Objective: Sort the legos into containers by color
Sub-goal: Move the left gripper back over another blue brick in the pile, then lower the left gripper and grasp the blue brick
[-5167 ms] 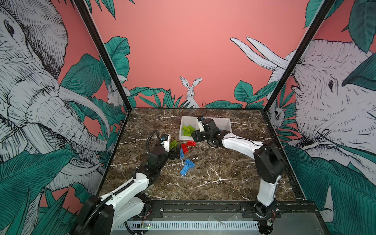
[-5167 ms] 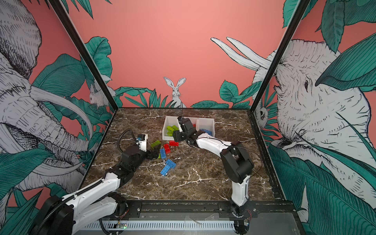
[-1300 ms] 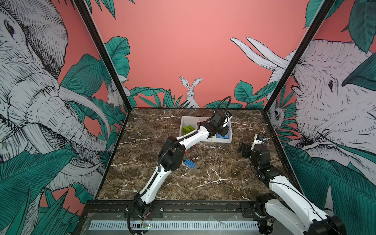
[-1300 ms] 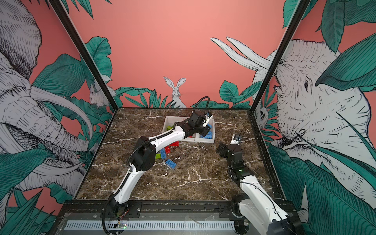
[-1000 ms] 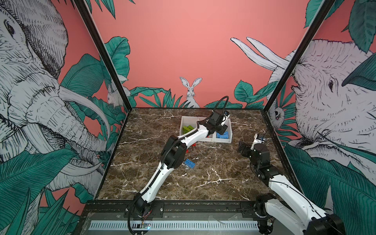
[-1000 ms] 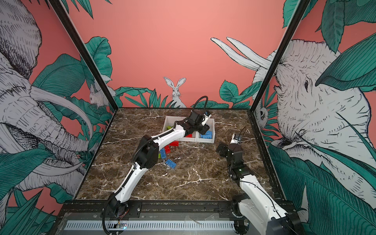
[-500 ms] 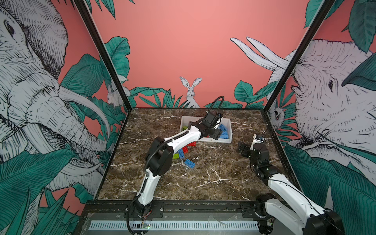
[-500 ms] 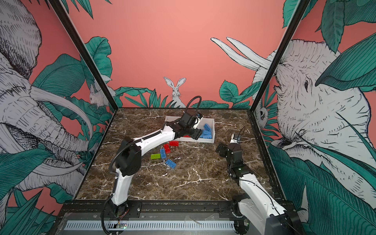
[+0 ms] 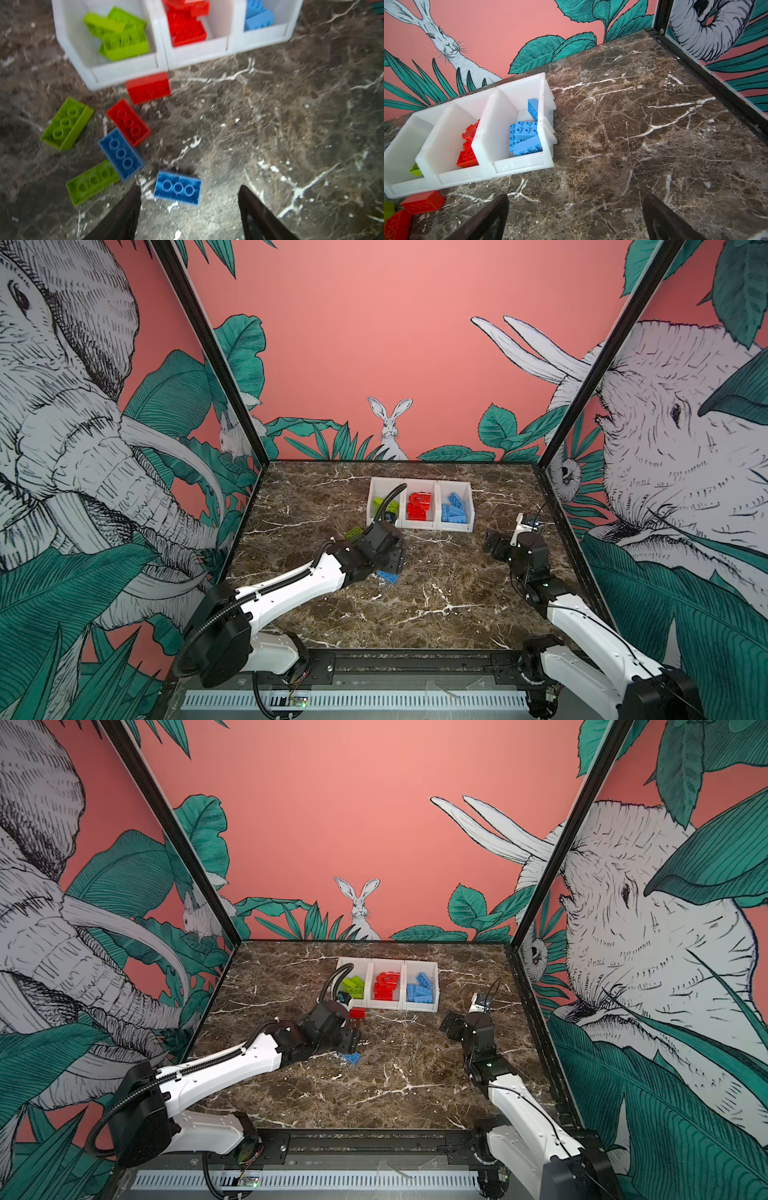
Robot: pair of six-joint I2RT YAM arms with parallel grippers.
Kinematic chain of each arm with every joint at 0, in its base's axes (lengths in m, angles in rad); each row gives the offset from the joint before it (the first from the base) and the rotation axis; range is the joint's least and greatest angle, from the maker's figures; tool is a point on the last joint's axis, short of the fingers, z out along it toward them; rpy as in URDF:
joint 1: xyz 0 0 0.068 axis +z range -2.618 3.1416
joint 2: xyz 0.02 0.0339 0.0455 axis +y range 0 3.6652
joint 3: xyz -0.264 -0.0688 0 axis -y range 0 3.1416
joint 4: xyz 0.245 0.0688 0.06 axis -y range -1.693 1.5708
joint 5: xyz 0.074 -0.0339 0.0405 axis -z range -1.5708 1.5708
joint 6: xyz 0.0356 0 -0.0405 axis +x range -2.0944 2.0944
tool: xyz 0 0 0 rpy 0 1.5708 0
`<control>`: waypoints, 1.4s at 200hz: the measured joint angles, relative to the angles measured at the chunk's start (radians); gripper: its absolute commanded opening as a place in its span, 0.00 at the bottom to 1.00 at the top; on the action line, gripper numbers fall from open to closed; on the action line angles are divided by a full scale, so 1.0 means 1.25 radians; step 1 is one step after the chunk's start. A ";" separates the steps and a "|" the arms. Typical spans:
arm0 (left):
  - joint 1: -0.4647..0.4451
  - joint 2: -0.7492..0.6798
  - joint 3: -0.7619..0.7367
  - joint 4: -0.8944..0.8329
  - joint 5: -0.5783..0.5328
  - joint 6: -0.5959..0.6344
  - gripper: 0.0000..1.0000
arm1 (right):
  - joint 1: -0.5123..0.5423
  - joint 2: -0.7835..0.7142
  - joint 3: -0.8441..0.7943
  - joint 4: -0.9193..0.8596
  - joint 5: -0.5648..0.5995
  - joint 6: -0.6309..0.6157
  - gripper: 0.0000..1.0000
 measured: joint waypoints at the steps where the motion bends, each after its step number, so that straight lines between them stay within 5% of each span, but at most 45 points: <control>1: 0.000 -0.003 -0.005 -0.001 -0.001 -0.005 0.75 | 0.000 0.000 0.000 0.001 0.000 0.000 0.98; 130: -0.003 0.036 -0.152 0.134 0.042 -0.133 0.78 | 0.000 0.024 0.000 0.027 -0.011 0.024 0.98; 280: -0.003 0.248 -0.043 0.211 0.009 -0.064 0.76 | 0.000 0.027 0.000 0.027 -0.016 0.023 0.98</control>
